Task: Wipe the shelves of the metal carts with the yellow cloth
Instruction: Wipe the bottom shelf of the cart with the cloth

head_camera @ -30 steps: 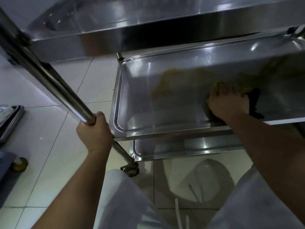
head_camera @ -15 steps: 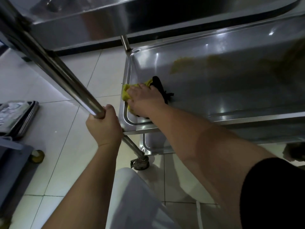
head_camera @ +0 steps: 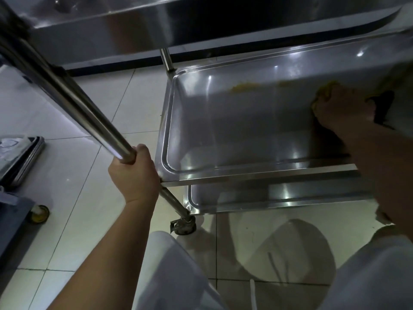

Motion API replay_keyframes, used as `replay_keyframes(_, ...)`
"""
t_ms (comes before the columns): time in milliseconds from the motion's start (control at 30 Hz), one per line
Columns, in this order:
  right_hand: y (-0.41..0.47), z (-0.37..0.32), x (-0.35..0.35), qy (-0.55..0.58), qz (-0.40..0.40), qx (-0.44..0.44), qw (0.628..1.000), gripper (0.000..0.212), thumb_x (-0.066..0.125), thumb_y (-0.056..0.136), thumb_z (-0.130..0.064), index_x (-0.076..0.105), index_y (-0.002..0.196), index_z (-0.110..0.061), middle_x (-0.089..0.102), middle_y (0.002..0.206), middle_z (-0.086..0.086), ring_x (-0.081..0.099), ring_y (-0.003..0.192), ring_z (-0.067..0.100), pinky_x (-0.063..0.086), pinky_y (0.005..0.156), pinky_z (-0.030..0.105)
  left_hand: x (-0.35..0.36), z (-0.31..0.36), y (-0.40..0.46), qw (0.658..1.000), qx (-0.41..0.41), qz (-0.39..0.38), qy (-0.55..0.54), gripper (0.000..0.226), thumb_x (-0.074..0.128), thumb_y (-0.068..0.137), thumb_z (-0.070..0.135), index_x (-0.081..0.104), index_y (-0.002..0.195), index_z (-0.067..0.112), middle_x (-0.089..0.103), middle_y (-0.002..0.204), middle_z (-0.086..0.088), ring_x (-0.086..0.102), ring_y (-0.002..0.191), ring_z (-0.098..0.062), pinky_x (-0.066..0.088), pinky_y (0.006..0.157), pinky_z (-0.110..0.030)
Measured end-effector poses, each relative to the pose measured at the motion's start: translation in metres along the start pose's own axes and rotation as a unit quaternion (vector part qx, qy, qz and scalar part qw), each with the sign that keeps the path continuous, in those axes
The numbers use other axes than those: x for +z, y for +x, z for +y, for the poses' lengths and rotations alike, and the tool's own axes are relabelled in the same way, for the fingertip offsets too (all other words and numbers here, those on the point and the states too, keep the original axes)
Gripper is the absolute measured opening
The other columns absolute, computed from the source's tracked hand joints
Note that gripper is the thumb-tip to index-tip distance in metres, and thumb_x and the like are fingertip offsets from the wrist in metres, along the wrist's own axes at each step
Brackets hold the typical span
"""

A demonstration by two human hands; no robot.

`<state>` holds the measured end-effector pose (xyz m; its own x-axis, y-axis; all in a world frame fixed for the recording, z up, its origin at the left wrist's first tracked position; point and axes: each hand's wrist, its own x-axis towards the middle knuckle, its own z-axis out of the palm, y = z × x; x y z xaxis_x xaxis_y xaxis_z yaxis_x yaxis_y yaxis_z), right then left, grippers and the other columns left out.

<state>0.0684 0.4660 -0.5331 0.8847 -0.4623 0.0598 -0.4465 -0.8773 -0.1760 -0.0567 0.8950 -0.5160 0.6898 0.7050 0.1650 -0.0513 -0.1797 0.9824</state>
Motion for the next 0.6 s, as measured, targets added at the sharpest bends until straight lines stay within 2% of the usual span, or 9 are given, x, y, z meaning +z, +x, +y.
replay_keyframes(67, -0.005, -0.028, 0.005, 0.006, 0.005, 0.011, 1.0, 0.06, 0.037, 0.096, -0.046, 0.051, 0.14, -0.007, 0.051, 0.145, 0.023, 0.045, 0.137, 0.045, 0.036, 0.11, 0.061, 0.001, 0.0, -0.001, 1.0, 0.002, 0.004, -0.001, 0.022, 0.06, 0.079, 0.029, 0.048, 0.063, 0.02, 0.044, 0.06, -0.012, 0.047, 0.057, -0.025, 0.043, 0.057, -0.039)
replay_keyframes(167, -0.031, -0.103, 0.015, 0.02, -0.006, -0.08, 0.997, 0.043, 0.048, 0.088, -0.039, 0.066, 0.115, -0.011, 0.065, 0.124, 0.019, 0.06, 0.12, 0.043, 0.048, 0.101, 0.055, 0.001, -0.001, 0.0, 1.0, 0.0, 0.002, -0.005, 0.022, 0.06, 0.079, 0.03, 0.047, 0.066, 0.018, 0.044, 0.062, -0.014, 0.046, 0.057, -0.025, 0.042, 0.056, -0.039)
replay_keyframes(200, -0.044, -0.133, 0.017, 0.024, -0.026, -0.112, 0.993, 0.042, 0.051, 0.087, -0.039, 0.067, 0.114, -0.012, 0.066, 0.122, 0.017, 0.061, 0.119, 0.041, 0.05, 0.099, 0.052, 0.001, -0.002, 0.001, 1.0, 0.001, -0.001, -0.001, 0.022, 0.06, 0.079, 0.031, 0.047, 0.067, 0.018, 0.044, 0.062, -0.014, 0.047, 0.057, -0.025, 0.043, 0.056, -0.039)
replay_keyframes(300, -0.094, -0.222, 0.027, 0.031, -0.094, -0.229, 0.968, 0.046, 0.048, 0.096, -0.042, 0.056, 0.135, -0.019, 0.053, 0.147, 0.009, 0.045, 0.137, 0.034, 0.038, 0.106, 0.049, -0.001, -0.002, 0.001, 1.0, 0.001, -0.002, 0.008, 0.023, 0.06, 0.079, 0.034, 0.049, 0.067, 0.018, 0.045, 0.063, -0.015, 0.047, 0.057, -0.025, 0.045, 0.056, -0.04)
replay_keyframes(400, -0.144, -0.281, 0.034, 0.03, -0.163, -0.328, 0.93, 0.053, 0.034, 0.103, -0.044, 0.038, 0.152, -0.025, 0.032, 0.165, -0.002, 0.023, 0.152, 0.027, 0.024, 0.114, 0.049, 0.0, -0.002, 0.003, 1.0, 0.007, 0.002, 0.027, 0.025, 0.06, 0.078, 0.034, 0.051, 0.069, 0.013, 0.046, 0.063, -0.016, 0.048, 0.057, -0.024, 0.047, 0.054, -0.045)
replay_keyframes(500, -0.178, -0.288, 0.031, 0.02, -0.185, -0.395, 0.9, 0.058, 0.03, 0.104, -0.047, 0.027, 0.159, -0.031, 0.019, 0.171, -0.008, 0.012, 0.158, 0.024, 0.018, 0.119, 0.049, 0.0, 0.0, 0.002, 1.0, 0.007, 0.01, 0.023, 0.027, 0.06, 0.076, 0.037, 0.05, 0.066, 0.014, 0.046, 0.061, -0.015, 0.049, 0.057, -0.024, 0.047, 0.055, -0.042)
replay_keyframes(600, -0.204, -0.252, 0.026, 0.034, -0.157, -0.447, 0.88, 0.057, 0.034, 0.104, -0.051, 0.03, 0.158, -0.036, 0.023, 0.17, -0.011, 0.014, 0.158, 0.019, 0.02, 0.119, 0.048, 0.0, 0.004, -0.002, 1.0, 0.004, 0.006, 0.024, 0.024, 0.061, 0.077, 0.037, 0.05, 0.06, 0.024, 0.048, 0.06, -0.012, 0.05, 0.056, -0.025, 0.047, 0.056, -0.041)
